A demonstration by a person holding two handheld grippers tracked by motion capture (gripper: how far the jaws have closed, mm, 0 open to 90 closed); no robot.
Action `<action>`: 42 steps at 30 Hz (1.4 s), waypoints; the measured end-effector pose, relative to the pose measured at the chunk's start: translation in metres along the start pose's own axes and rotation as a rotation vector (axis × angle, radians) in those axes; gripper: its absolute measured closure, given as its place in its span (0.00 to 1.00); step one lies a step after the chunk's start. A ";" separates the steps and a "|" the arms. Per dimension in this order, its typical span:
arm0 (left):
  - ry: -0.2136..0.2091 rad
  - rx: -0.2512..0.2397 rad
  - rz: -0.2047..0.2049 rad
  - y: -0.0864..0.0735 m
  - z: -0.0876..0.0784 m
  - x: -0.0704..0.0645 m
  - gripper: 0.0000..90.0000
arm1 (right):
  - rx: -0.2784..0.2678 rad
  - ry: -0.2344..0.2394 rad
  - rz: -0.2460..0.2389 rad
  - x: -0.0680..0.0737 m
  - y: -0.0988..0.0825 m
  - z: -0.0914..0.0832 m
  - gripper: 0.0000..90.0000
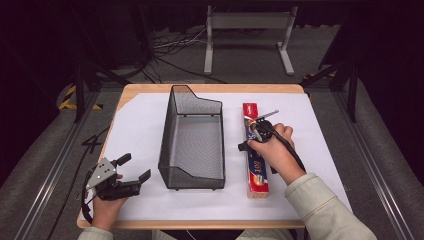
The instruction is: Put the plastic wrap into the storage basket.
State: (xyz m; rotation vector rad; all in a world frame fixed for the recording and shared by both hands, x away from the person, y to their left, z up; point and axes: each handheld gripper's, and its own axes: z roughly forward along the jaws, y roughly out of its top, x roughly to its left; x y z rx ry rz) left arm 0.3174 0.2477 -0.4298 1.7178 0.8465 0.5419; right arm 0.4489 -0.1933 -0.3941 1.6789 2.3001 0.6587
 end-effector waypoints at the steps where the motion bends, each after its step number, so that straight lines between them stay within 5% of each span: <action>1: 0.000 0.000 0.000 0.000 0.000 0.000 0.11 | 0.003 -0.007 0.006 0.001 0.000 0.002 0.06; 12: -0.017 -0.004 0.002 0.000 -0.001 0.000 0.11 | 0.054 -0.055 -0.006 0.001 -0.003 0.018 0.07; 17: -0.020 -0.004 0.004 0.000 0.000 -0.001 0.11 | 0.098 -0.049 -0.006 -0.002 -0.004 0.020 0.20; 28: -0.021 -0.006 0.007 0.000 0.000 -0.001 0.12 | 0.131 -0.026 0.108 -0.004 -0.005 0.020 0.26; 42: -0.017 -0.007 0.007 0.000 0.000 -0.001 0.12 | 0.150 -0.089 0.178 0.002 -0.004 0.016 0.37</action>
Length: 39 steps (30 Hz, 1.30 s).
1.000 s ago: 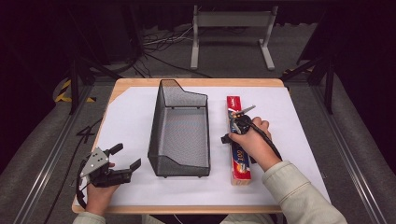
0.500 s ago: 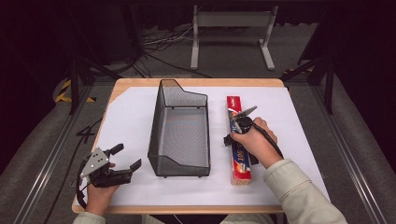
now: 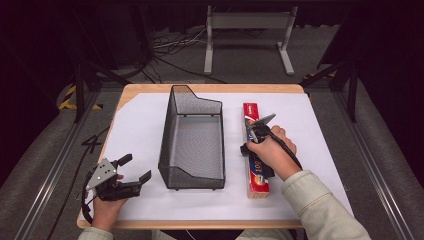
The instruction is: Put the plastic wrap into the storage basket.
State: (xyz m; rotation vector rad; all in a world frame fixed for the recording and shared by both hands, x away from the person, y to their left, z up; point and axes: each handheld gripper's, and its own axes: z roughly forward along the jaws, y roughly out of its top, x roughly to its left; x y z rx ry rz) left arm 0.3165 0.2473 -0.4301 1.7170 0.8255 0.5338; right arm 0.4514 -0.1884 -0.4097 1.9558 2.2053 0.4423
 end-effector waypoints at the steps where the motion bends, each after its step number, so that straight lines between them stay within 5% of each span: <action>1: -0.001 0.002 0.000 0.000 0.000 0.000 0.12 | 0.002 -0.003 0.000 0.000 0.000 -0.001 0.38; 20: 0.006 -0.005 0.001 0.000 0.000 0.000 0.12 | -0.040 0.027 0.018 -0.006 0.004 -0.029 0.44; 39: 0.007 0.000 0.002 0.000 0.000 0.000 0.12 | -0.183 0.052 -0.018 -0.008 0.005 -0.074 0.44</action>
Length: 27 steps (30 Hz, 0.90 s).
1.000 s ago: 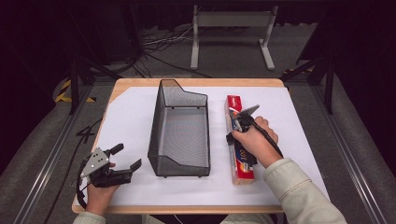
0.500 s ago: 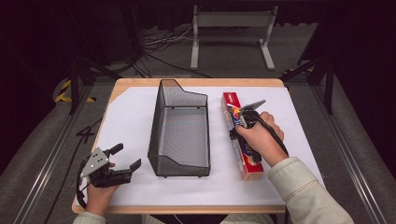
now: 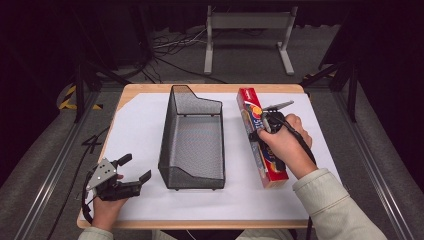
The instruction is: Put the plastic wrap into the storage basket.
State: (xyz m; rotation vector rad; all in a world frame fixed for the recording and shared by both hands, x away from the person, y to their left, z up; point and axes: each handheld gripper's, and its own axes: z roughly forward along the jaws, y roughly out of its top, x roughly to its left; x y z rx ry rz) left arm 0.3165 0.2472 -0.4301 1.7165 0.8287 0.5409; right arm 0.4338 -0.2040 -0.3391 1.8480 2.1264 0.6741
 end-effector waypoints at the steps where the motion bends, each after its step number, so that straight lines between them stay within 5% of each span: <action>1: -0.001 0.003 0.001 0.000 0.000 0.000 0.12 | 0.002 0.003 -0.002 0.000 0.000 -0.002 0.44; 27: 0.023 0.010 0.009 -0.001 -0.003 -0.001 0.12 | -0.063 0.042 -0.094 0.034 0.005 -0.030 0.44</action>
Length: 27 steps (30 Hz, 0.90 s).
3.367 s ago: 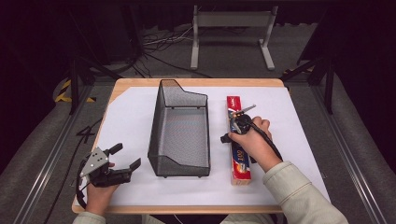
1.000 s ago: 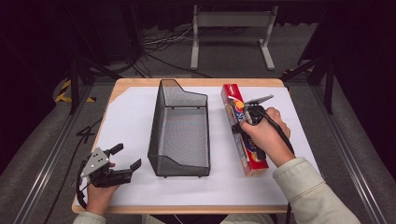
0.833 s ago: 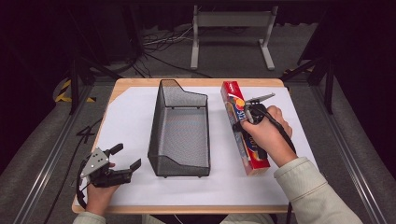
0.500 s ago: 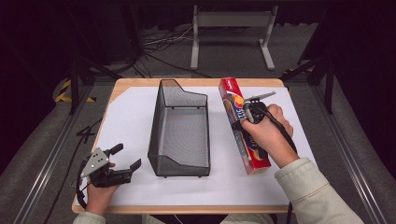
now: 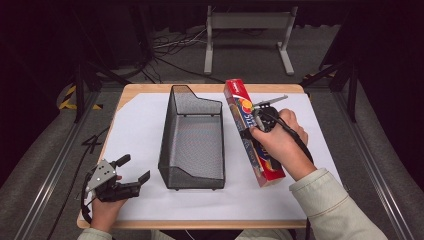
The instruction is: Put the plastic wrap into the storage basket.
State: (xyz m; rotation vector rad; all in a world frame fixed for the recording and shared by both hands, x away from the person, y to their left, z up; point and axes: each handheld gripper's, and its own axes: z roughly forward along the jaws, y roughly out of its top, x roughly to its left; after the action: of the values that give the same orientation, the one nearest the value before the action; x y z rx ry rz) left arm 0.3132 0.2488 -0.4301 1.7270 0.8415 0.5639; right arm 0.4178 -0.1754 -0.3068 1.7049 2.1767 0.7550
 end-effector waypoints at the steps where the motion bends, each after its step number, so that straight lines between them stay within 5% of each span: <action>1: 0.000 0.000 -0.001 0.000 0.000 0.000 0.12 | 0.002 0.003 -0.001 0.002 0.001 0.000 0.44; 27: 0.006 -0.002 0.001 -0.001 -0.003 0.000 0.12 | 0.003 0.096 -0.128 0.075 0.013 -0.003 0.44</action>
State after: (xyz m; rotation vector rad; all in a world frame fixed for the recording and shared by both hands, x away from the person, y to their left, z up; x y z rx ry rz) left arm 0.3105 0.2504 -0.4303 1.7253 0.8442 0.5710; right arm 0.4071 -0.1018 -0.2894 1.5435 2.3262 0.8146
